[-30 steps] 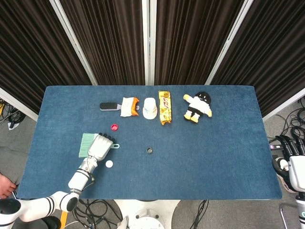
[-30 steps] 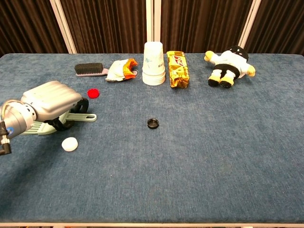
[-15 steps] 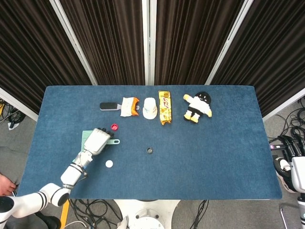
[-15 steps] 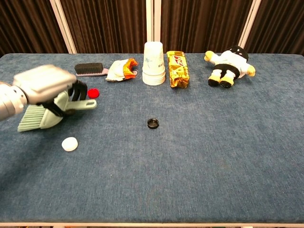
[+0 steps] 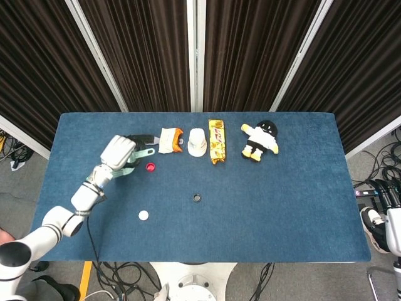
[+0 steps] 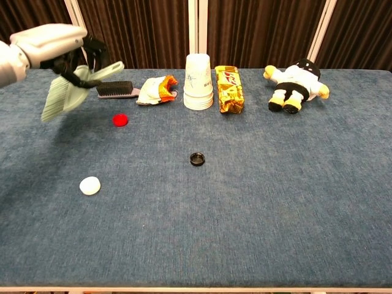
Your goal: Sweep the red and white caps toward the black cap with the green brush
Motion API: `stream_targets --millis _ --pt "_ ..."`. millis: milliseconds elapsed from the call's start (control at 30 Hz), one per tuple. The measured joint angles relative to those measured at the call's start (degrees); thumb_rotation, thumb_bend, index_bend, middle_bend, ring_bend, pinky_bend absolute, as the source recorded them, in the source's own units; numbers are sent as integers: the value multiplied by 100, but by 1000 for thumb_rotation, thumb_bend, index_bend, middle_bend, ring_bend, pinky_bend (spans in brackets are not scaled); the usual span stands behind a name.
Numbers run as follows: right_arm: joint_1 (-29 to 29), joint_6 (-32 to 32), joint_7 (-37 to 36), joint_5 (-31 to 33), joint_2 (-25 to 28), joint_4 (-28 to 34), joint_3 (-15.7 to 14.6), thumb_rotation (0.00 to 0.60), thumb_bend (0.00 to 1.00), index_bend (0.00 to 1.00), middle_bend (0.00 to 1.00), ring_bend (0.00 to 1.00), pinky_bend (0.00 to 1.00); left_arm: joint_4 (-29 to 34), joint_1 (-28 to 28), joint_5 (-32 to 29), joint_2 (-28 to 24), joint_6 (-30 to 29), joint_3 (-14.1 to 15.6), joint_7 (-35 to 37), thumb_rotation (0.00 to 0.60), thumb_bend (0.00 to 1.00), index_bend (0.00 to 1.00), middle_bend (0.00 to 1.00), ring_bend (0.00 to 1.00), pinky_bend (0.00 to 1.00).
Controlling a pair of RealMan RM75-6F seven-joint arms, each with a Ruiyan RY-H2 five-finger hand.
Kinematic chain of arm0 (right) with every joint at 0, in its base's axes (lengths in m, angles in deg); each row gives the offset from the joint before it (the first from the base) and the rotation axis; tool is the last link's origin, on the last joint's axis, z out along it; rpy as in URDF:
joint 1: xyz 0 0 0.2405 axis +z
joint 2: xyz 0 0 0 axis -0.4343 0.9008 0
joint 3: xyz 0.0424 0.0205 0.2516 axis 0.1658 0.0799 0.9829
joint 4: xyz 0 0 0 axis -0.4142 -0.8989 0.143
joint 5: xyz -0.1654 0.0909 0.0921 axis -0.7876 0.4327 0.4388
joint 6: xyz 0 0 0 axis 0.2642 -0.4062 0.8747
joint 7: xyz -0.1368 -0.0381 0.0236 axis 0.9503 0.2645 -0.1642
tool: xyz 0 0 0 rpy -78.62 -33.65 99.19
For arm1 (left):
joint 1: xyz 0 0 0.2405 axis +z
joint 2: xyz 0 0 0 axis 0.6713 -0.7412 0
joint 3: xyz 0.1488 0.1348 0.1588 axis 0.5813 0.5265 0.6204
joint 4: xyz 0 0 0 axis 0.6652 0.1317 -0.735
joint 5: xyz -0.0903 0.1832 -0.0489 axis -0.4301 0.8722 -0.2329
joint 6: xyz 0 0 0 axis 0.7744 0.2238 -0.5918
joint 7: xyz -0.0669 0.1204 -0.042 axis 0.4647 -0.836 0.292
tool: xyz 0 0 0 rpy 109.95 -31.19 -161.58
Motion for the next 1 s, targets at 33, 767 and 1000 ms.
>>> stream_targets --millis 33,767,1000 --pt "-2 8 24 2 9 24 -4 600 189 183 194 79 146 -274 -82 46 107 67 21 319 600 405 491 553 469 593" --pt "-13 95 666 132 135 585 31 600 174 183 194 79 146 -2670 -930 583 1776 873 733 3827 600 404 491 553 467 593" --pt "-35 61 700 128 120 616 36 600 175 183 194 80 146 -2534 -1006 756 1900 380 905 4292 600 404 491 553 467 593"
